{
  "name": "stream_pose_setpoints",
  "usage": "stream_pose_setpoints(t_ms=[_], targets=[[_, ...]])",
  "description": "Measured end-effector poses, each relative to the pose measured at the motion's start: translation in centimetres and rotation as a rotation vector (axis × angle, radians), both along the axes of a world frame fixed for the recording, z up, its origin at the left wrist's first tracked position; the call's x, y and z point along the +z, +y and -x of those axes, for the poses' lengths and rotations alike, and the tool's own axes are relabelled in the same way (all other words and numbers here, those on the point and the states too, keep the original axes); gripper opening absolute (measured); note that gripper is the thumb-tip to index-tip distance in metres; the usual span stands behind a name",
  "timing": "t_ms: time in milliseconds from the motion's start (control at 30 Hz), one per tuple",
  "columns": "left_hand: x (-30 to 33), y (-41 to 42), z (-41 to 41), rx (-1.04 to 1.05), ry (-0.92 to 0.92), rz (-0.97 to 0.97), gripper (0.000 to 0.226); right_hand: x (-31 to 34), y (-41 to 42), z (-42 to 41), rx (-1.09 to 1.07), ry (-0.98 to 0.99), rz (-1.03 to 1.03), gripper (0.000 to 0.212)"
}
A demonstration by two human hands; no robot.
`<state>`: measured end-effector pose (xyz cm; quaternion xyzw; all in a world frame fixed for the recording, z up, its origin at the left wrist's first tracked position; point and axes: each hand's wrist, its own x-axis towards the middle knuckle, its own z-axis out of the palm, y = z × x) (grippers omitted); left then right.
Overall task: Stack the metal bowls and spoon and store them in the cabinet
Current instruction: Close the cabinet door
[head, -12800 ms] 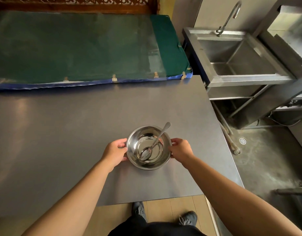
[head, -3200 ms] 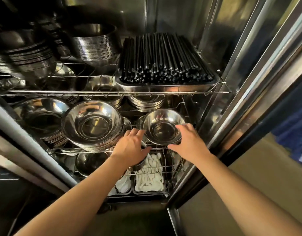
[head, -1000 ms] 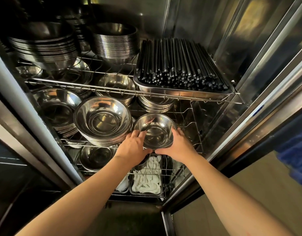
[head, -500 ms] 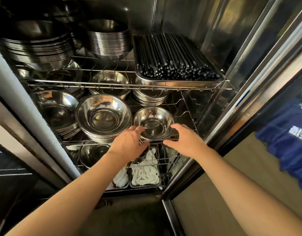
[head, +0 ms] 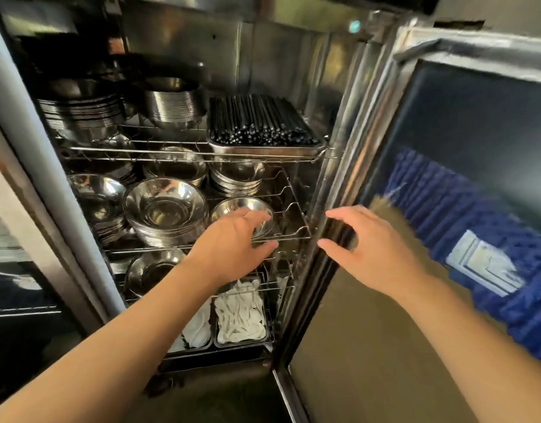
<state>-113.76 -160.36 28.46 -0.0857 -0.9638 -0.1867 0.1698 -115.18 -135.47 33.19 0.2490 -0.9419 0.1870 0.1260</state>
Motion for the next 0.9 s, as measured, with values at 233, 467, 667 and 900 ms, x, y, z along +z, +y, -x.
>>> stream_pose_setpoints(t_ms=[233,467,667,900], targets=[[3.7,11.7,-8.6,-0.029,0.182,-0.062,0.058,5.3,11.3,-10.8,-0.014,0.302,0.020,0.049],[6.3,23.6,-17.1,-0.105,0.260,-0.112,0.061,12.9,23.9,-21.2,-0.086,0.765,0.057,0.049],[7.2,30.8,-20.3,-0.196,0.294,-0.154,0.065,15.7,33.0,-23.9,-0.403,0.635,0.100,0.077],[9.4,34.6,-22.2,-0.263,0.365,-0.154,0.076,14.9,32.5,-25.8,-0.282,0.470,0.294,0.064]])
